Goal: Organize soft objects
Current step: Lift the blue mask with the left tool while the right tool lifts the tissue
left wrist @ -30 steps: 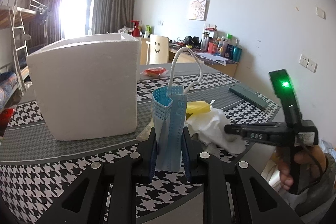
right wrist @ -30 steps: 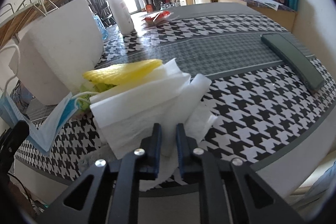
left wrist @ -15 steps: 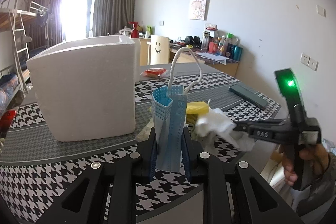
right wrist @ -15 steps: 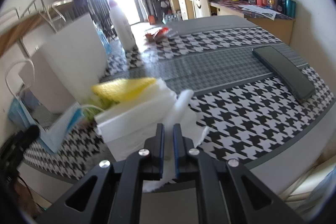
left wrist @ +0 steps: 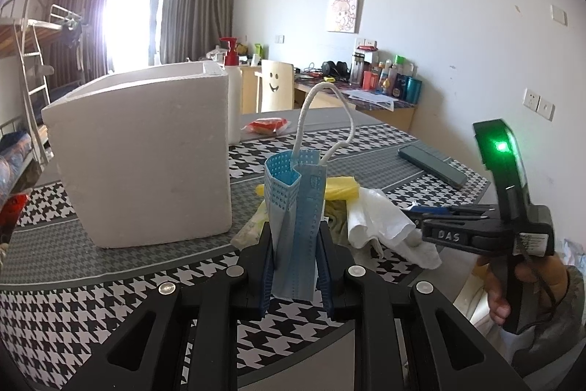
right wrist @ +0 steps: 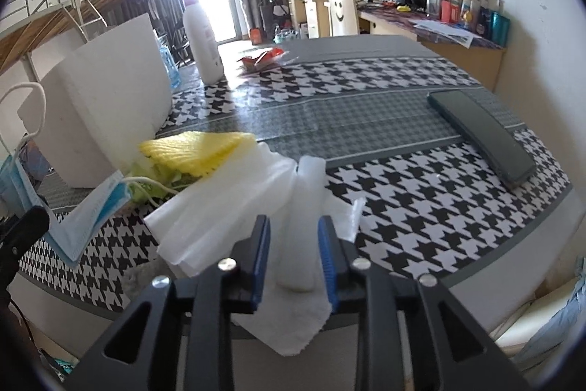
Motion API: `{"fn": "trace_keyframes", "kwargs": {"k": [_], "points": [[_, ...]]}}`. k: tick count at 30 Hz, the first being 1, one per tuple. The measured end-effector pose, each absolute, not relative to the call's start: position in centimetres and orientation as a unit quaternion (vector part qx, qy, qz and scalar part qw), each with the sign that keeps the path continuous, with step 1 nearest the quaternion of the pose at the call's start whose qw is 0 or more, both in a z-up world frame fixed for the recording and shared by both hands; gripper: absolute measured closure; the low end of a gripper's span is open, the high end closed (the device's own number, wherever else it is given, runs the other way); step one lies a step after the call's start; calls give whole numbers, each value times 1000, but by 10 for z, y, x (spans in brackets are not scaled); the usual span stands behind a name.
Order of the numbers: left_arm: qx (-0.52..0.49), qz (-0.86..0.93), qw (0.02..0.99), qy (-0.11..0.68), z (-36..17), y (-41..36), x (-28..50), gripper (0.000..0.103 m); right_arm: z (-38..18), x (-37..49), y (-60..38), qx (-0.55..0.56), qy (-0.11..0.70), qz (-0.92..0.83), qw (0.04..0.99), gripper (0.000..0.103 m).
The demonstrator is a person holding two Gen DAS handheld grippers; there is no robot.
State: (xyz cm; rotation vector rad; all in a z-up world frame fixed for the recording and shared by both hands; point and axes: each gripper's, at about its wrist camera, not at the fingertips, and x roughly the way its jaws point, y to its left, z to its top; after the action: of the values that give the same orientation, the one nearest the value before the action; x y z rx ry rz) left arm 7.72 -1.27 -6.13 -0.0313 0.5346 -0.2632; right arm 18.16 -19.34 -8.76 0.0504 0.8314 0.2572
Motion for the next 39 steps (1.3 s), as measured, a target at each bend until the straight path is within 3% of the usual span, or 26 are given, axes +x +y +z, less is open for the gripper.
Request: {"fn": "trace_keyframes", "kwargs": {"k": [14,17,39], "points": [[-10,-124,962,242,-50,-10,73,81,-101,199,-192,10,425,115,898,72],[-8,-123,962,243,-49,-12,73,81,-100,201,-197,25,424,122,897,81],[-7,-119,970,212,-25,-11,68,81,-37,176,-218,73,336,160,925,85]]}}
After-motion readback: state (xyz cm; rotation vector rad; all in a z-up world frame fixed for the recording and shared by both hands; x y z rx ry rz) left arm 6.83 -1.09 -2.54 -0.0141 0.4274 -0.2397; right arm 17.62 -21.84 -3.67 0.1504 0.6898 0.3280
